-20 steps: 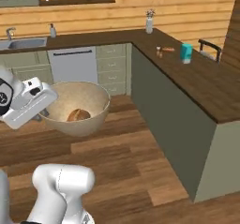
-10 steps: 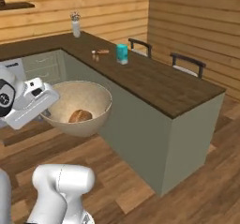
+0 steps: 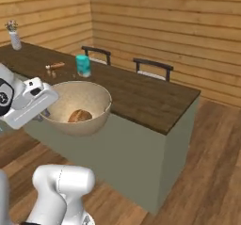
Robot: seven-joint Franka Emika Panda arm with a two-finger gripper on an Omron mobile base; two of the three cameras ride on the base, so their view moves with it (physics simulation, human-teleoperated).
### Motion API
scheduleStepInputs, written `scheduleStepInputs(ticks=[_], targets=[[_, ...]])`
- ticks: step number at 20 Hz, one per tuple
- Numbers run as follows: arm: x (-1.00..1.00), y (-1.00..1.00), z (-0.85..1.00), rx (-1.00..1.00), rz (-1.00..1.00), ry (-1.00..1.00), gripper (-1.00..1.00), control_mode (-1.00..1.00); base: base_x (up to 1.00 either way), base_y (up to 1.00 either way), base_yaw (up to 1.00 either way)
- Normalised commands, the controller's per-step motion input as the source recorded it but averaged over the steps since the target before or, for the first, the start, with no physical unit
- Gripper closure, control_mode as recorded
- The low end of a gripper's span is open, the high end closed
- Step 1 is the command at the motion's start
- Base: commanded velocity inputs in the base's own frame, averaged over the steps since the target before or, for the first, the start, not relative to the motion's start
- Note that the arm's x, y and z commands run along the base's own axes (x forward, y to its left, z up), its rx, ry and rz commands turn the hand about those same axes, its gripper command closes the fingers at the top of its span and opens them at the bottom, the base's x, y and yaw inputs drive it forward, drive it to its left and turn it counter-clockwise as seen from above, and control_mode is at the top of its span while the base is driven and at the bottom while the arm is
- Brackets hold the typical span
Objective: Open the cabinet, pick up the bread from the cabinet and place it in the basket. Then move the basket to the dining counter.
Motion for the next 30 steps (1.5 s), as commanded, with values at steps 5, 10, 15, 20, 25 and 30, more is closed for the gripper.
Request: scheduleStepInputs(ticks=[5,10,15,20,25,30], targets=[[0.00,0.00,0.00,0.00,0.00,0.00,1.00,1.00,0.90,0.39,-0.50],[0.00,0.00,0.00,0.00,0.00,0.00,1.00,1.00,0.88,0.45,-0.46],[0.00,0.00,0.00,0.00,0.00,0.00,1.00,1.00,0.48,0.29,-0.35],[0.77,0.17,-0.35,0.02,-0.10,0.01,1.00,-1.00,0.08,0.03,-0.04],[1.00,0.07,-0.63,0.04,0.00,0.08,1.00,-1.00,0.00,0.00,0.00],[1.00,0.03,-0.74,0.02,0.00,0.11,1.00,-1.00,0.00,0.00,0.00]])
